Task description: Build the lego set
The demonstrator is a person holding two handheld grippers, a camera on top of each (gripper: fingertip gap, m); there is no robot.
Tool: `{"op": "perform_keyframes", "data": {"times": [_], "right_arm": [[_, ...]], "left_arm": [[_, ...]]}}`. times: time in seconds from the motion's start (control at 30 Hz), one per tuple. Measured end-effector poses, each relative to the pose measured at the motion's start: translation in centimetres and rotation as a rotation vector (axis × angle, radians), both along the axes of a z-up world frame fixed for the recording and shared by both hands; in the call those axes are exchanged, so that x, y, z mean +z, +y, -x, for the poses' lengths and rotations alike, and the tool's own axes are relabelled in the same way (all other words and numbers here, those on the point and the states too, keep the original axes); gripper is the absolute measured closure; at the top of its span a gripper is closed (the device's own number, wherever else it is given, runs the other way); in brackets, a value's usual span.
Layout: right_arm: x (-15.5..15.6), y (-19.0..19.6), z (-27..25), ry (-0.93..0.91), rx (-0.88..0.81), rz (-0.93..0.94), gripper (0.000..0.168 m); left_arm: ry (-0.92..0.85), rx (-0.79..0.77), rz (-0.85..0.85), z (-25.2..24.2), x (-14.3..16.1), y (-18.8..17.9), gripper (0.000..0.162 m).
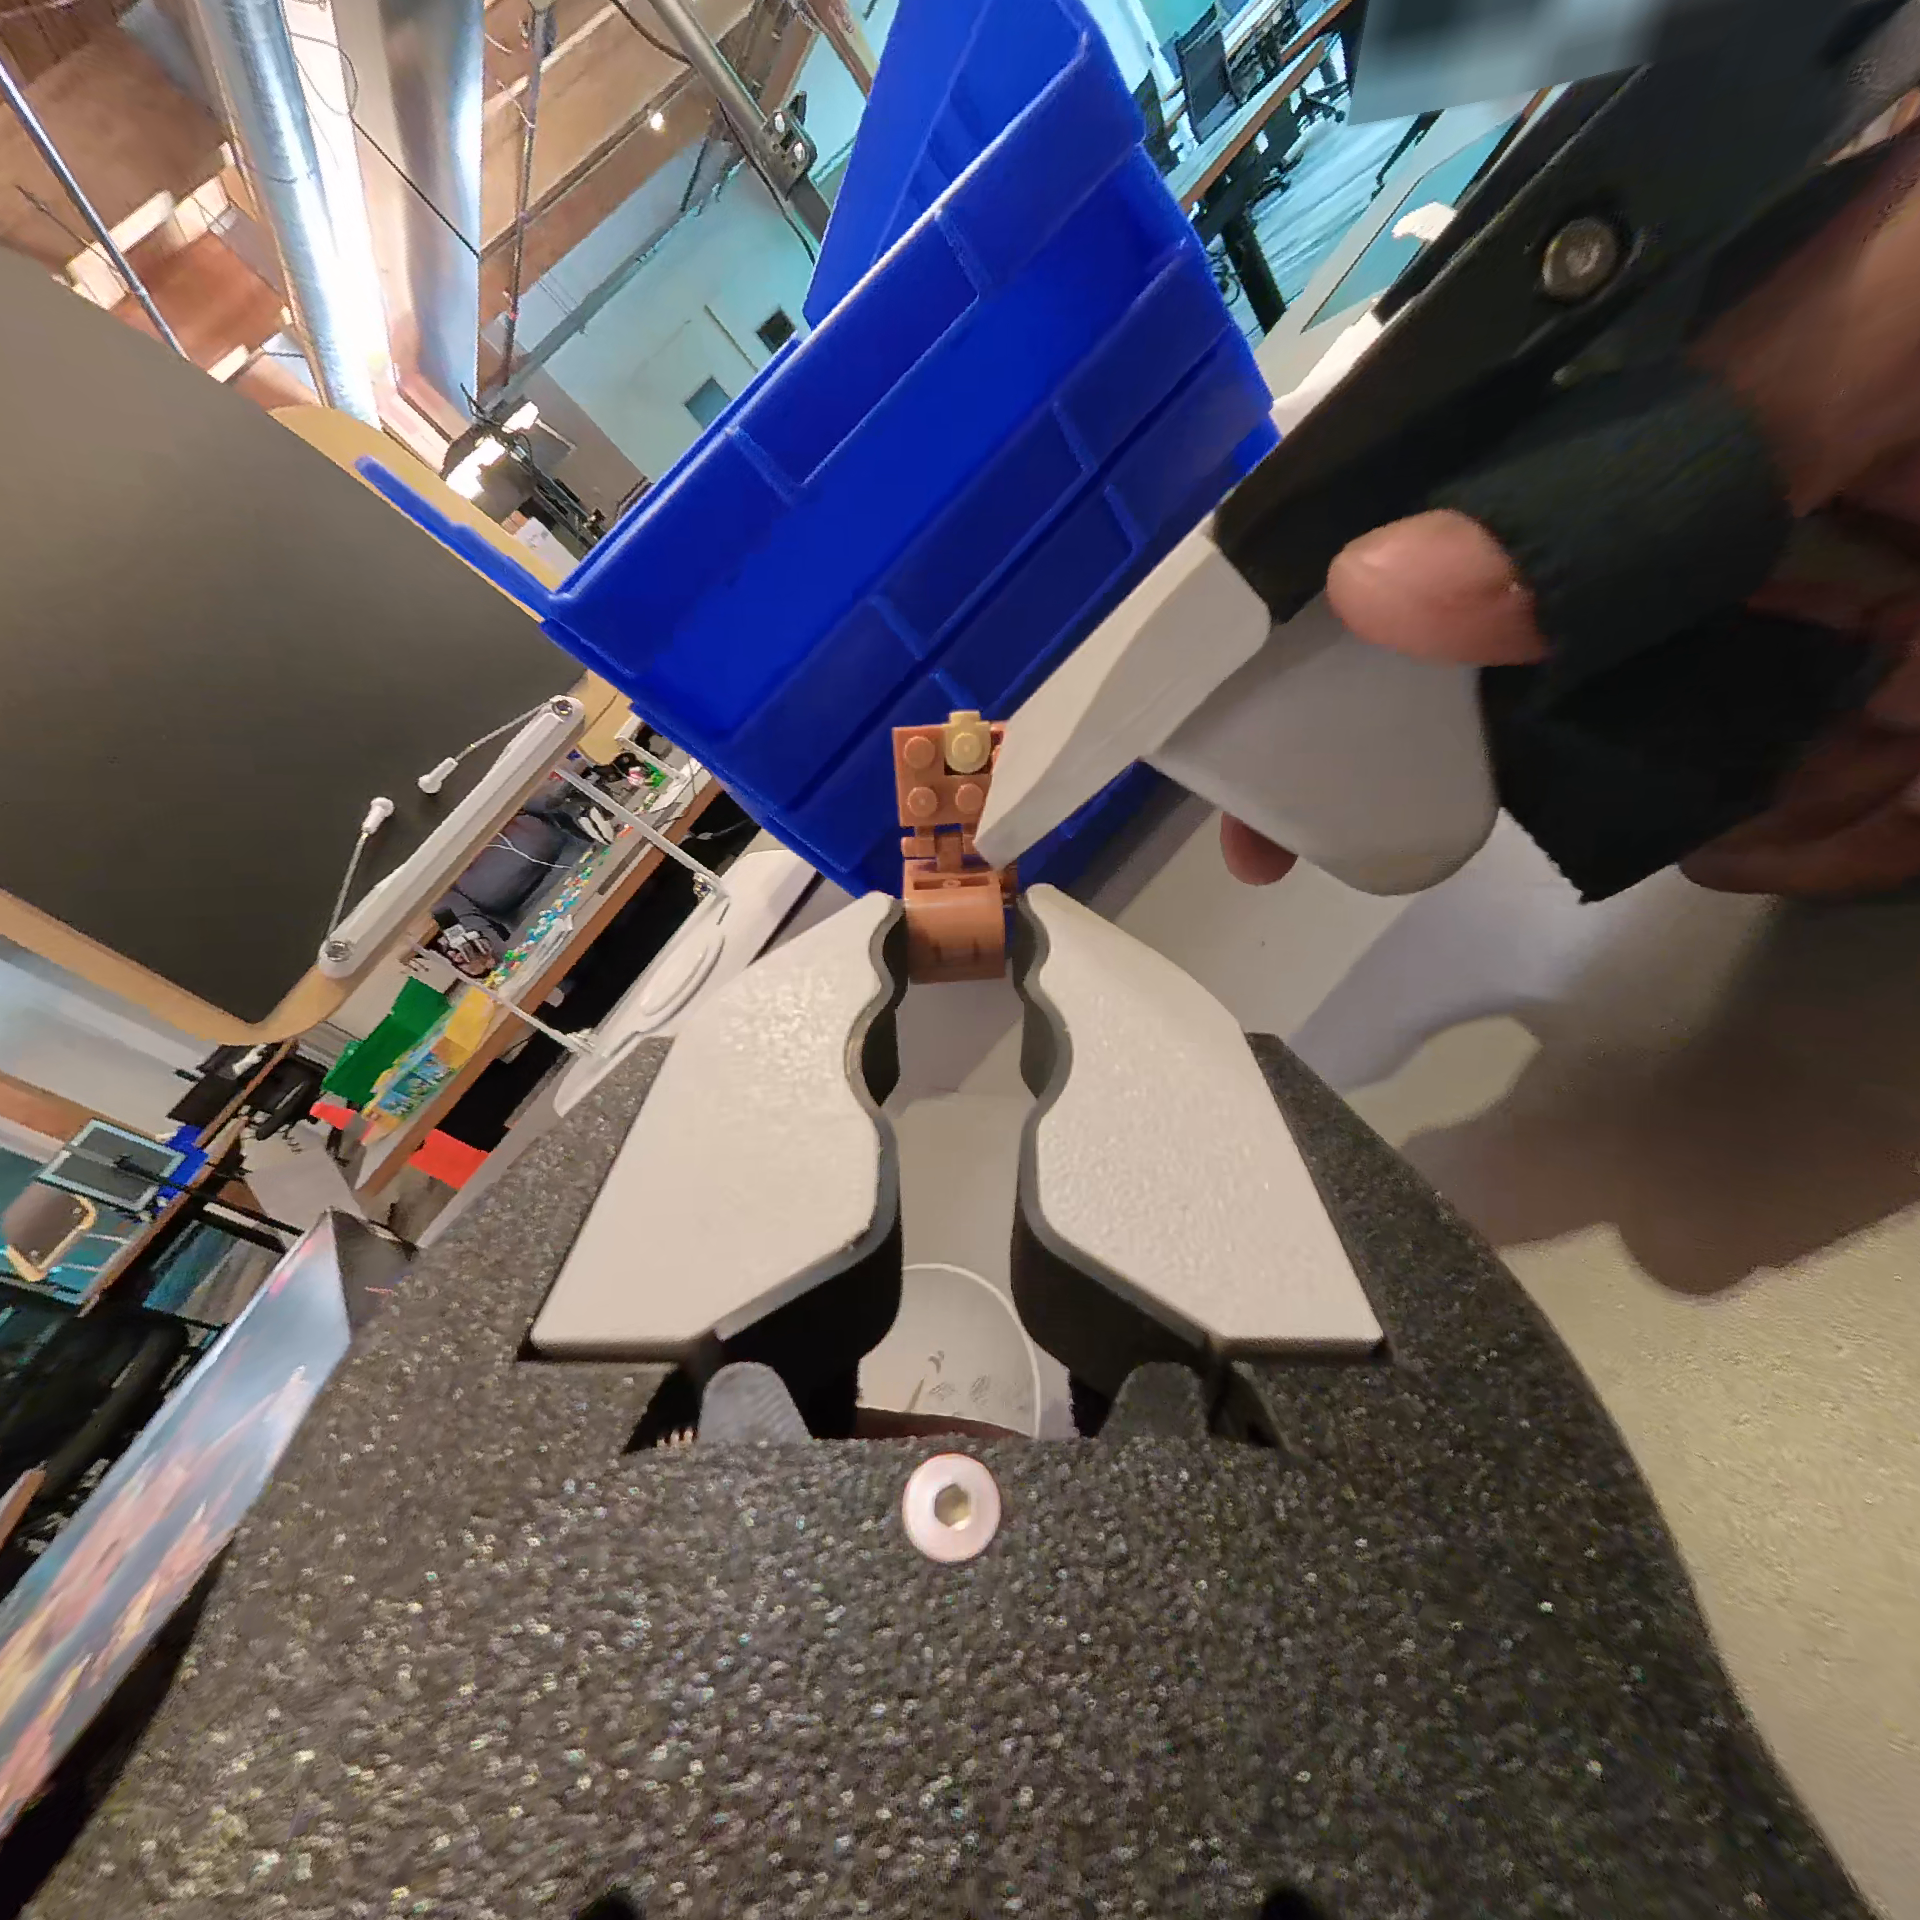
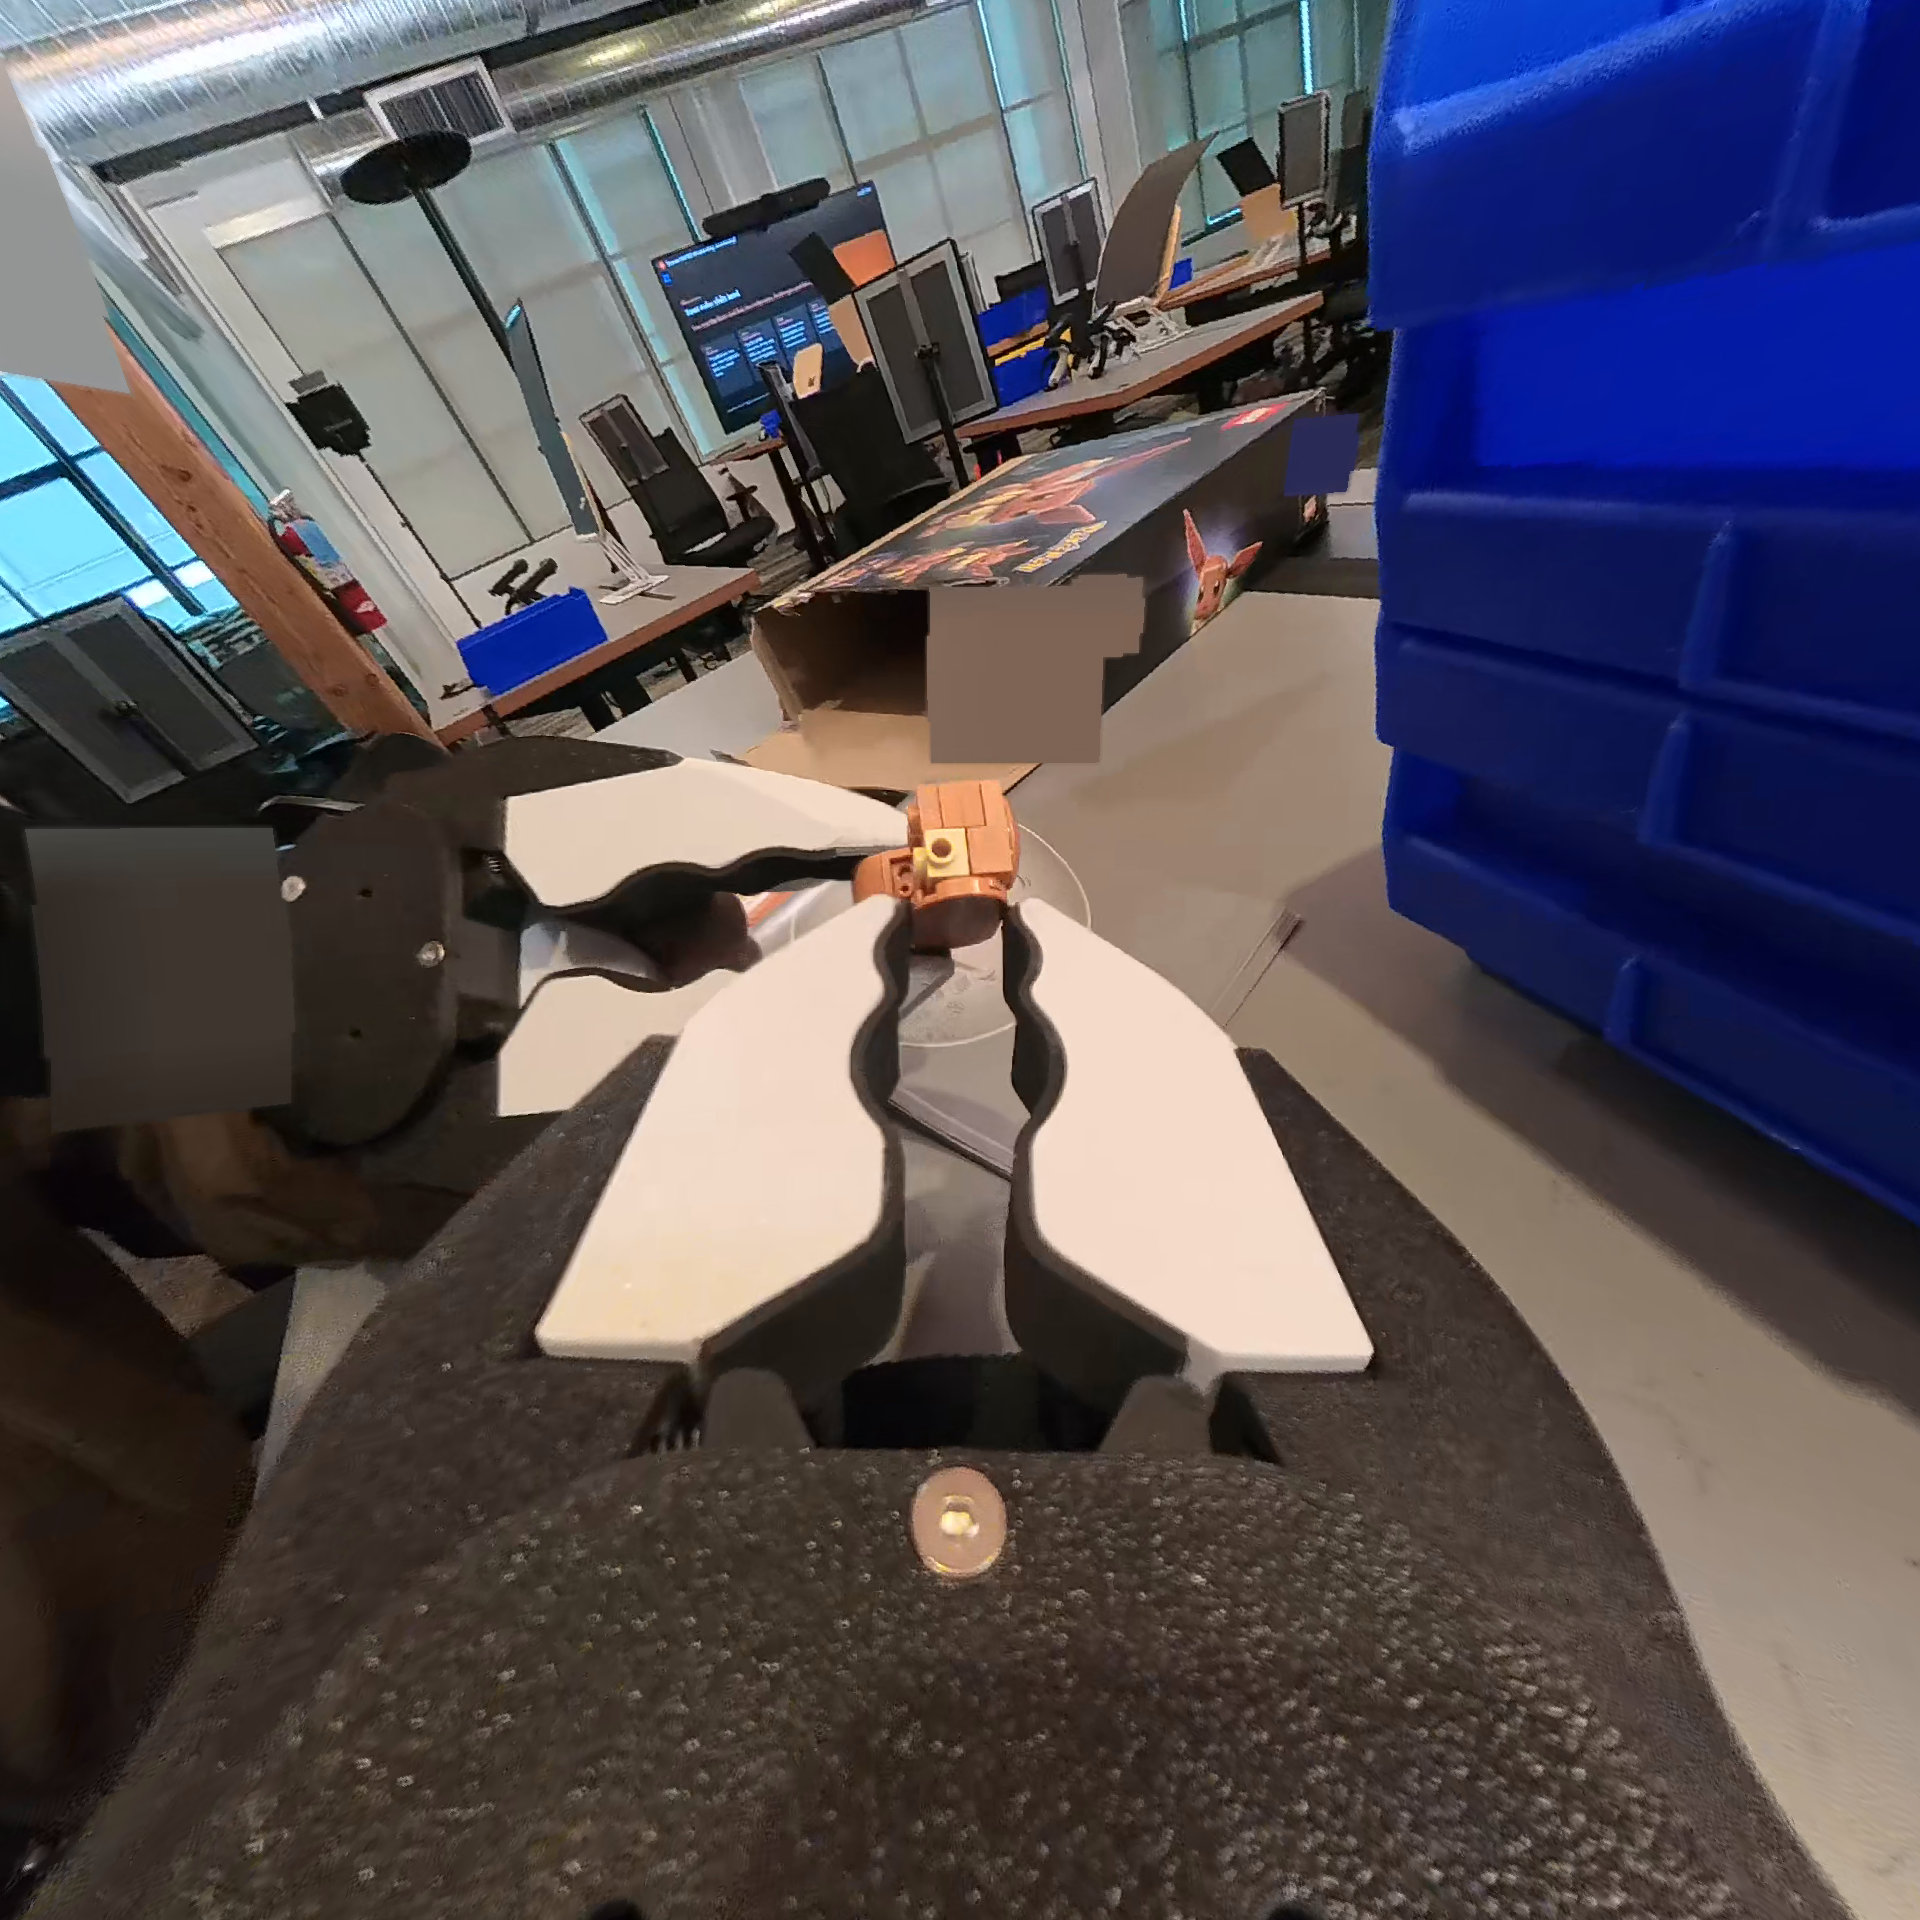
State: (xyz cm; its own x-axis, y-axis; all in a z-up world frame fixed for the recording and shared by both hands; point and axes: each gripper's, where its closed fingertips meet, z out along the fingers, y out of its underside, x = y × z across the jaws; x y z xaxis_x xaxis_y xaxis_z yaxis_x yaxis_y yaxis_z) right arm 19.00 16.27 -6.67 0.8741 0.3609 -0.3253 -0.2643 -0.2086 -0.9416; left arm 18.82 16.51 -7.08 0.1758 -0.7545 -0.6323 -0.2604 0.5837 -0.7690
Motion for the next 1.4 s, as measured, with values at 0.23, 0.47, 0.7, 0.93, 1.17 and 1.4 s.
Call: {"op": "perform_keyframes", "data": {"times": [0.23,0.47,0.7,0.93,1.17,1.4], "right_arm": [[0.2,-0.3,0.1,-0.114,0.008,-0.031,0.152],[0.3,-0.6,0.3,-0.232,0.046,-0.065,0.152],[0.5,-1.1,0.4,-0.294,0.093,-0.093,0.152],[1.1,-1.1,0.2,-0.295,0.068,-0.126,0.152],[5.7,-0.4,-3.1,-0.489,-0.181,-0.286,0.152],[15.2,3.6,-13.5,-0.512,-0.651,-0.17,0.12]], "left_arm": [[-0.004,-0.025,0.035,0.0,0.1,-0.3,0.143],[0.0,-0.071,0.088,0.0,0.1,-0.6,0.143],[0.008,-0.097,0.112,0.0,0.1,-0.9,0.144],[-0.03,-0.114,0.183,0.2,0.9,-0.7,0.145],[-0.068,-0.115,0.214,0.4,1.6,-0.6,0.145],[-0.076,-0.137,0.213,0.4,1.6,-1.3,0.145]]}}
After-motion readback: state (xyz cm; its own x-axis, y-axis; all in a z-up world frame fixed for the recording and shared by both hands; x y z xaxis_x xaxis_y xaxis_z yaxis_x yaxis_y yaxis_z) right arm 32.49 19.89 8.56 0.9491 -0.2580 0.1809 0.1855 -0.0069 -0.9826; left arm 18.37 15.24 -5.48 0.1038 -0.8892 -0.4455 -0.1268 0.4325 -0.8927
